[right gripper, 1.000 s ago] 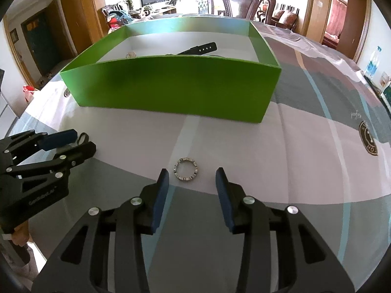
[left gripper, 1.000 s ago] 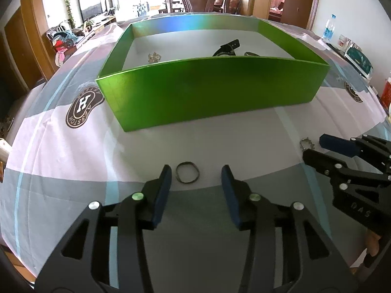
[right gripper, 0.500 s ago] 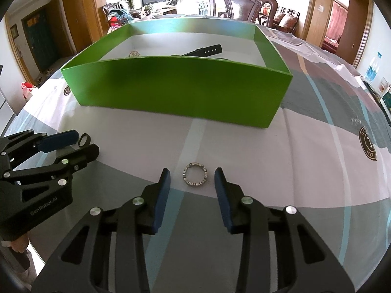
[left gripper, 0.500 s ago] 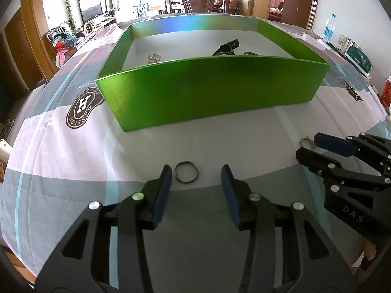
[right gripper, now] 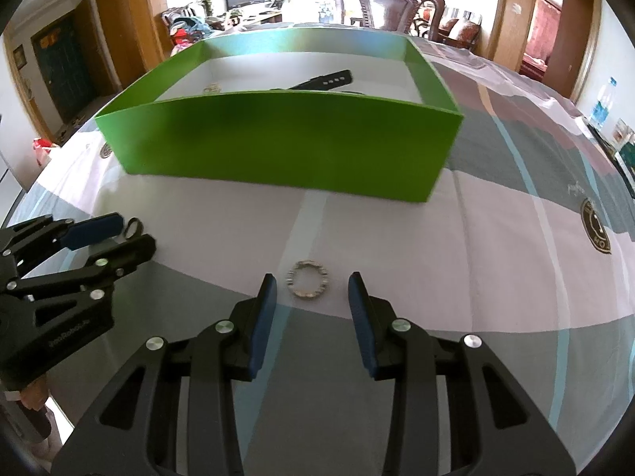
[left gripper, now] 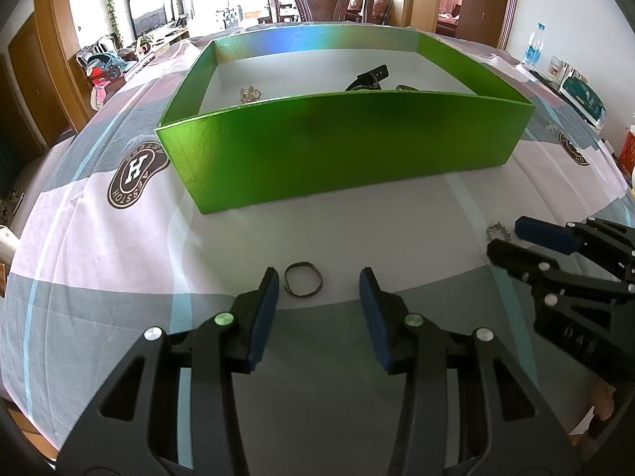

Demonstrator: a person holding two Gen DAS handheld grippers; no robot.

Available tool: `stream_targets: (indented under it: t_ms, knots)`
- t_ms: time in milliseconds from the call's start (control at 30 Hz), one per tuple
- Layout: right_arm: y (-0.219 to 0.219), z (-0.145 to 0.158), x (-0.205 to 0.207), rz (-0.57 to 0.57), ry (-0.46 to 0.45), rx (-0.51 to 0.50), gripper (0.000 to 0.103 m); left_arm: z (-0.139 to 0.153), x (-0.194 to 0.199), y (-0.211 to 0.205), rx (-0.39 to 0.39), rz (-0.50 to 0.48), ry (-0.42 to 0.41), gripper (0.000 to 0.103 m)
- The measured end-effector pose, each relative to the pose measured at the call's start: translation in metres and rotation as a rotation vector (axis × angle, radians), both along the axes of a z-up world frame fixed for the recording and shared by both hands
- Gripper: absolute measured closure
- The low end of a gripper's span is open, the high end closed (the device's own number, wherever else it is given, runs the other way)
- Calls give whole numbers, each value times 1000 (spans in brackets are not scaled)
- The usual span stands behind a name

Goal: Organize jewelry

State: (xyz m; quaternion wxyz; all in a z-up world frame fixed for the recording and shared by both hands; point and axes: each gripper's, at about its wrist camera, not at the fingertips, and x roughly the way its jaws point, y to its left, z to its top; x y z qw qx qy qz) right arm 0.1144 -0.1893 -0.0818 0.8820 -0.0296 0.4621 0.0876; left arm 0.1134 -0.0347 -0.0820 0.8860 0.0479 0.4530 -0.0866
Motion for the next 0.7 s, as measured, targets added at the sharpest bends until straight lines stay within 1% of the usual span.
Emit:
stream_targets:
  t_ms: [167, 333, 467, 700]
  knots:
    - [-9, 0, 5, -53, -3, -4, 65, 1, 1, 0, -1, 5, 0, 59]
    - [-1, -1, 1, -13, -7, -7, 65, 0, 1, 0, -3, 7, -1, 59]
    - [3, -1, 3, -8, -9, -8, 65, 0, 3, 4, -5, 19, -2, 59]
    - [4, -1, 2, -7, -11, -6, 65, 1, 5, 6, -3, 20, -3, 68]
